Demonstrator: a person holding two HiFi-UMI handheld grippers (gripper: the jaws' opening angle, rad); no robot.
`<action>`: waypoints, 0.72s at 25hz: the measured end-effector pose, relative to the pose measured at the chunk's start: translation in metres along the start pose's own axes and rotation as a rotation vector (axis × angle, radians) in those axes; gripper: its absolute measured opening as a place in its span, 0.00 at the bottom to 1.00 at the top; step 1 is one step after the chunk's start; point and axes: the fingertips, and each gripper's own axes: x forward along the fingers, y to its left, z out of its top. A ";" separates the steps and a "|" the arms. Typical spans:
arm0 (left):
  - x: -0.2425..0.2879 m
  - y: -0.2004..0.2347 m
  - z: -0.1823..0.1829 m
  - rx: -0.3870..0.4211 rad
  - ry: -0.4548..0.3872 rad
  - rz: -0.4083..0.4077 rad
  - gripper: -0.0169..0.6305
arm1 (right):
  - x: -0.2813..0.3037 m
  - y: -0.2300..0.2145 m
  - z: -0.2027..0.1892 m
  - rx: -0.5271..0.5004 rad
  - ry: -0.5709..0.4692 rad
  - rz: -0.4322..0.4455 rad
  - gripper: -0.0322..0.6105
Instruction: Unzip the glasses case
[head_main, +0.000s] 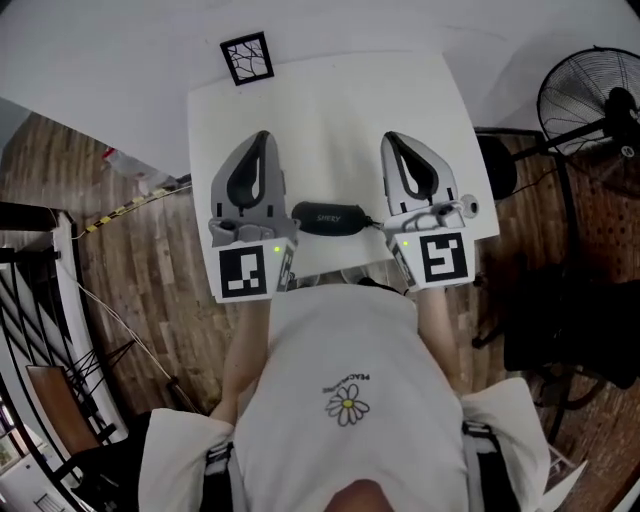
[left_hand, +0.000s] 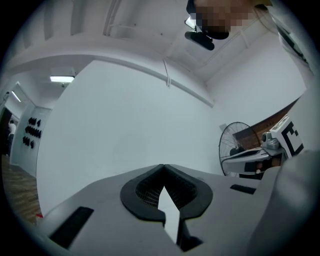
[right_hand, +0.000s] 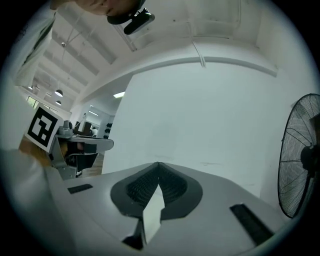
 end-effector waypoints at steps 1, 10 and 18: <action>-0.003 0.001 0.001 0.007 -0.007 -0.001 0.05 | -0.002 0.003 0.000 0.001 0.002 0.004 0.06; 0.004 0.002 0.002 -0.037 -0.017 -0.007 0.05 | -0.003 0.019 -0.016 -0.058 0.052 0.021 0.06; 0.004 -0.010 0.003 -0.006 0.008 -0.014 0.05 | -0.006 0.004 -0.021 -0.017 0.061 -0.004 0.06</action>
